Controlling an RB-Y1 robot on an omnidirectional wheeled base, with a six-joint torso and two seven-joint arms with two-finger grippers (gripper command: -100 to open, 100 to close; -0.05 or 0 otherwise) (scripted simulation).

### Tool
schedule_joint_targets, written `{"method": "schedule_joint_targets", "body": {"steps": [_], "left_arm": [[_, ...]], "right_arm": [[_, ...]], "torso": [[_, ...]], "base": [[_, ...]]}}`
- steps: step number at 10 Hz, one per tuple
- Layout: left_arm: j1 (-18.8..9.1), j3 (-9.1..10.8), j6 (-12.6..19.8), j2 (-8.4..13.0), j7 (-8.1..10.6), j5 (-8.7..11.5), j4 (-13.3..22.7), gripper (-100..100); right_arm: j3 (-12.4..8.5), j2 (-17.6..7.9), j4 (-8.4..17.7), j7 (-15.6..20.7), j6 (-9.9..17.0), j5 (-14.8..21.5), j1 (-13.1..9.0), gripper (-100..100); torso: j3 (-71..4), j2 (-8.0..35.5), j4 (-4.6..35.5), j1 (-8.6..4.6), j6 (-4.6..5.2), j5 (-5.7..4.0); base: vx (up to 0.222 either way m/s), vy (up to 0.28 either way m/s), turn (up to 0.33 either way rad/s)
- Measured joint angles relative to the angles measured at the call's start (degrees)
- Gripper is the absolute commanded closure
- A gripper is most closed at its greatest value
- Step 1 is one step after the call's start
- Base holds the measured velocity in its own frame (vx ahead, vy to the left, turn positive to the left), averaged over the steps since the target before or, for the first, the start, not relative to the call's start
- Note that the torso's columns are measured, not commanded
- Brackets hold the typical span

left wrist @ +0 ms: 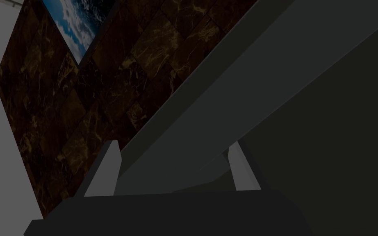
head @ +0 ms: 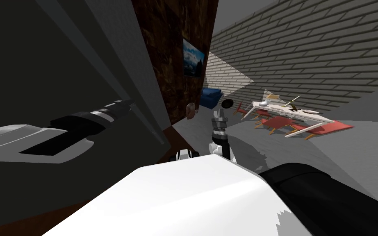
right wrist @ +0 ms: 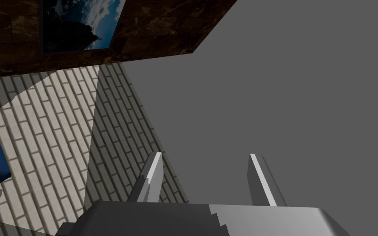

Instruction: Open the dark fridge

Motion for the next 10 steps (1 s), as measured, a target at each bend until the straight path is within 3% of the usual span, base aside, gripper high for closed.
{"method": "schedule_joint_targets", "body": {"steps": [5,7,8,10], "left_arm": [[3.34,1.13,2.32,-0.65,1.02,-1.62,-9.29,100],[3.42,0.52,3.37,-1.13,1.25,-2.72,-12.42,100],[3.30,0.49,3.44,-1.08,1.23,-2.86,-12.77,100],[1.35,0.06,1.14,-0.31,0.80,-2.08,-10.22,100]], "right_arm": [[0.00,0.00,0.00,0.00,0.00,0.00,0.00,0],[0.00,0.00,0.00,0.00,0.00,0.00,-0.01,0],[0.01,0.00,0.01,0.00,0.00,0.00,-0.02,0],[0.02,0.01,0.02,0.00,0.01,0.00,-0.07,0]], "torso": [[-0.08,-0.08,-0.02,0.22,-0.14,0.06],[0.04,0.00,-0.09,0.06,0.05,0.10],[0.04,0.05,-0.06,-0.05,0.11,0.04],[0.41,0.52,-0.09,-0.37,0.35,0.01]], "base": [[0.091,0.029,0.163],[0.059,0.019,0.083],[-0.105,0.004,-0.127],[-0.276,0.021,-0.176]]}}
